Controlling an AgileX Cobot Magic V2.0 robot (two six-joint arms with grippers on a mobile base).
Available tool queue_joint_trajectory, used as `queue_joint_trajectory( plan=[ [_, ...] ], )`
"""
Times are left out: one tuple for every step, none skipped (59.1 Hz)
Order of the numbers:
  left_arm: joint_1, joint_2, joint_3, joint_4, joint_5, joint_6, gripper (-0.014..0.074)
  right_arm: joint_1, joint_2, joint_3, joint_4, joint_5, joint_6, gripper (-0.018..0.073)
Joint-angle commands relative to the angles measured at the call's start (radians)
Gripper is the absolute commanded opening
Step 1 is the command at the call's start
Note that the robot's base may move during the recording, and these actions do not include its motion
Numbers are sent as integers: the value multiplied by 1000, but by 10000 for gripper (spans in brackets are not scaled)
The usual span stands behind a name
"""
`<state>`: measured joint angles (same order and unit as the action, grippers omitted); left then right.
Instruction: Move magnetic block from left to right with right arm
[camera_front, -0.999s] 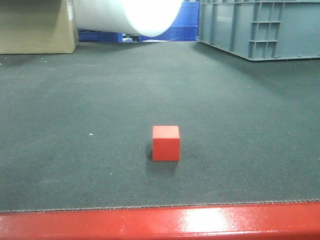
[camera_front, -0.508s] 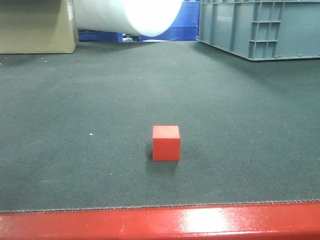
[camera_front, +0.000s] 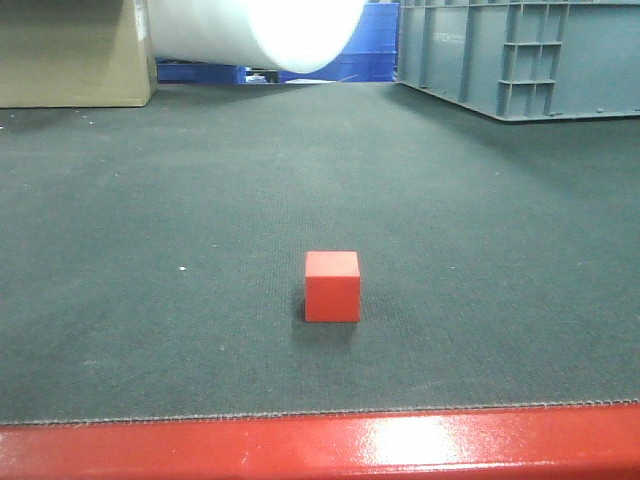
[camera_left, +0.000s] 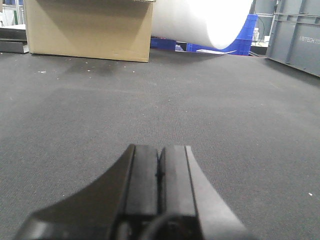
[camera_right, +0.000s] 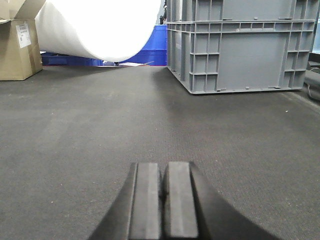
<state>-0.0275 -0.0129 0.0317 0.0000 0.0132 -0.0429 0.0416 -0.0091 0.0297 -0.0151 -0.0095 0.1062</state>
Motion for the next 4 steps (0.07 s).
queue_joint_trajectory(
  plan=[
    [-5, -11, 9, 0, -88, -4, -116, -8, -20, -5, -11, -92, -5, 57],
    [-5, -11, 9, 0, -88, -4, -116, -8, -20, -5, -11, -92, -5, 57],
    [-5, -11, 9, 0, -88, -4, -116, -8, -20, -5, -11, -92, -5, 57],
    [-5, -11, 9, 0, -88, -4, -116, -8, -20, -5, -11, -92, -5, 57]
  ],
)
